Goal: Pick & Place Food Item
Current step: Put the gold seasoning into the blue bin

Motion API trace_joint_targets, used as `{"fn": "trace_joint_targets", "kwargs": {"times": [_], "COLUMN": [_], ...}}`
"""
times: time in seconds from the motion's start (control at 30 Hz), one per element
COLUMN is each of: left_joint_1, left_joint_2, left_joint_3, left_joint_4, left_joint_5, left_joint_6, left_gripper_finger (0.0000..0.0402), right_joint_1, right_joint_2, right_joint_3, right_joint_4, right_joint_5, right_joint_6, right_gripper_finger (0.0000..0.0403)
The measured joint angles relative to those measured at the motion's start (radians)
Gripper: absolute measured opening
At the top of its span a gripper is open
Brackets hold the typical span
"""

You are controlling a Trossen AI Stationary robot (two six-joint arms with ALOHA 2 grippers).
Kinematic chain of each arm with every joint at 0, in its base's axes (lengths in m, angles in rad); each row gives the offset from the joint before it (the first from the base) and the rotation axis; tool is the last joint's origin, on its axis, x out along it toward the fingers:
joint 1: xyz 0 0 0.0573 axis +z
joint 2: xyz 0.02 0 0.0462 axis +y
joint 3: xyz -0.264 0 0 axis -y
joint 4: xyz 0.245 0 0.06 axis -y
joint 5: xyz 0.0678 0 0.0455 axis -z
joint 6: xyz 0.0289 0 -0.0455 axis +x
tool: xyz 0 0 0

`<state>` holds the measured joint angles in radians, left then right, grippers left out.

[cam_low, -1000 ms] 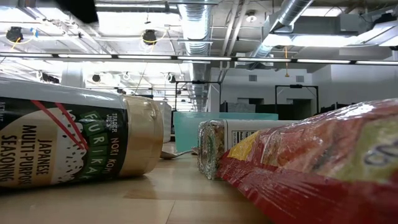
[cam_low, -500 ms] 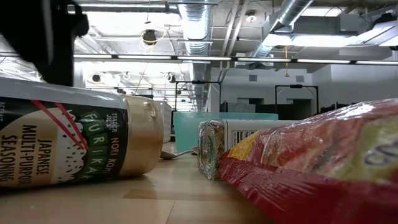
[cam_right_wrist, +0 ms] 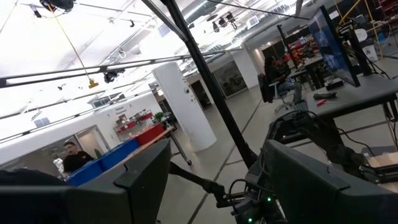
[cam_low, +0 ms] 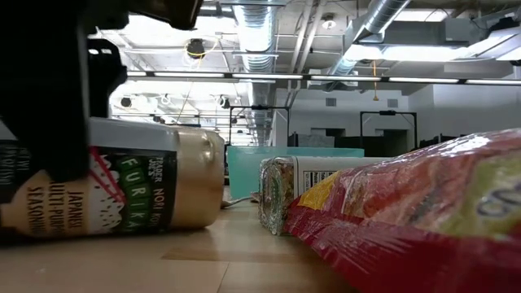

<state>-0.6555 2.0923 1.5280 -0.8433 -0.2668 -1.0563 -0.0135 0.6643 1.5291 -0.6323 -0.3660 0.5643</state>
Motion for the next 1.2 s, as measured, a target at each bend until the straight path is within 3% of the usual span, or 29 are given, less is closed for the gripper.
{"fn": "trace_joint_targets", "kwargs": {"times": [0.33,0.67,0.83,0.97,1.2], "left_joint_1": [0.022,0.030,0.037,0.059,0.165], "left_joint_2": [0.001,-0.056,-0.172,-0.283,-0.445], "left_joint_3": [-0.033,-0.044,-0.040,-0.040,-0.039], "left_joint_4": [-0.004,-0.051,-0.038,-0.015,0.197], "left_joint_5": [-0.025,-0.121,-0.164,-0.263,-0.398], "left_joint_6": [0.005,0.030,0.147,0.234,0.600], "left_gripper_finger": [0.0273,0.0271,0.0271,0.0271,0.0271], "right_joint_1": [0.000,0.000,0.000,0.000,-0.001], "right_joint_2": [0.000,0.000,0.001,0.014,0.081], "right_joint_3": [0.000,0.000,0.000,0.000,-0.035], "right_joint_4": [0.000,0.000,-0.050,-0.154,-0.361], "right_joint_5": [0.000,0.000,0.000,0.006,0.064], "right_joint_6": [-0.014,-0.037,-0.087,-0.123,-0.185], "right_gripper_finger": [0.0255,0.0255,0.0255,0.0255,0.0255]}}
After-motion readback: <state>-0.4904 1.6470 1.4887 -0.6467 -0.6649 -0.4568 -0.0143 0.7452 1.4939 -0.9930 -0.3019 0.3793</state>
